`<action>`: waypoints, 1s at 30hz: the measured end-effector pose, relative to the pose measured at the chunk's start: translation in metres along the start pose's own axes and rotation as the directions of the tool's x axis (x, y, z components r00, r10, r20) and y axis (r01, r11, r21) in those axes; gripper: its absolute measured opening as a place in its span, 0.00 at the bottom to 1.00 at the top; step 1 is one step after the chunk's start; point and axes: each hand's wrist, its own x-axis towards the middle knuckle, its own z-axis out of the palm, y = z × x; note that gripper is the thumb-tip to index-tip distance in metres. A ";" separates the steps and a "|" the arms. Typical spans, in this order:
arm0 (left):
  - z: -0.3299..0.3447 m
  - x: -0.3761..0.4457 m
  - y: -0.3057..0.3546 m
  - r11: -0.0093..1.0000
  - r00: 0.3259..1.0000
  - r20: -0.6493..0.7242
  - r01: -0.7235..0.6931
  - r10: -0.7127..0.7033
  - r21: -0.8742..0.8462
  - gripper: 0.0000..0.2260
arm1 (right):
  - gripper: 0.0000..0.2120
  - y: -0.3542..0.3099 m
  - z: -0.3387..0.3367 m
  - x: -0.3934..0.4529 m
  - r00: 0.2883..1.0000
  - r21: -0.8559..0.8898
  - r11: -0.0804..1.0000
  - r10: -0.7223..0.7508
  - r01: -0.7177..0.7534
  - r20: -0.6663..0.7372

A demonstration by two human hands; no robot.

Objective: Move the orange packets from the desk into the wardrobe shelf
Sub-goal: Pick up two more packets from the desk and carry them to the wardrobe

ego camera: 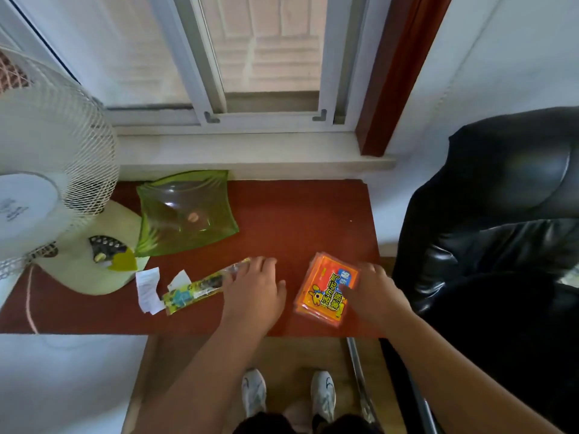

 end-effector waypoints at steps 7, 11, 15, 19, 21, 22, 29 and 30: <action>0.055 0.023 0.001 1.000 0.993 0.118 -0.028 0.027 0.007 0.27 | 0.44 0.013 0.059 0.039 0.988 0.147 0.981 0.113 -0.128 0.108; 0.072 0.029 0.002 1.000 0.988 0.153 -0.026 0.027 -0.005 0.28 | 0.53 0.012 0.079 0.049 0.979 0.185 0.966 0.162 -0.183 0.124; 0.079 0.028 0.002 0.999 0.987 0.156 -0.046 0.045 -0.002 0.27 | 0.63 0.012 0.093 0.059 0.979 0.226 0.952 0.195 -0.205 0.068; 0.082 0.025 -0.002 0.999 0.985 0.167 -0.043 0.043 -0.004 0.28 | 0.54 0.017 0.103 0.067 0.963 0.360 0.894 0.264 -0.268 0.064; 0.084 0.023 -0.005 0.999 0.983 0.176 -0.041 0.041 -0.006 0.29 | 0.46 0.020 0.106 0.071 0.949 0.417 0.856 0.308 -0.305 0.063; 0.084 0.022 -0.006 0.999 0.983 0.178 -0.040 0.040 -0.005 0.29 | 0.43 0.019 0.104 0.070 0.945 0.439 0.841 0.321 -0.317 0.066; 0.084 0.016 -0.009 0.999 0.983 0.178 -0.048 0.049 -0.010 0.28 | 0.27 0.036 0.112 0.077 0.939 0.486 0.810 0.336 -0.329 0.077; 0.083 0.015 -0.008 0.999 0.984 0.172 -0.052 0.052 -0.007 0.28 | 0.24 0.038 0.111 0.075 0.940 0.489 0.809 0.335 -0.325 0.068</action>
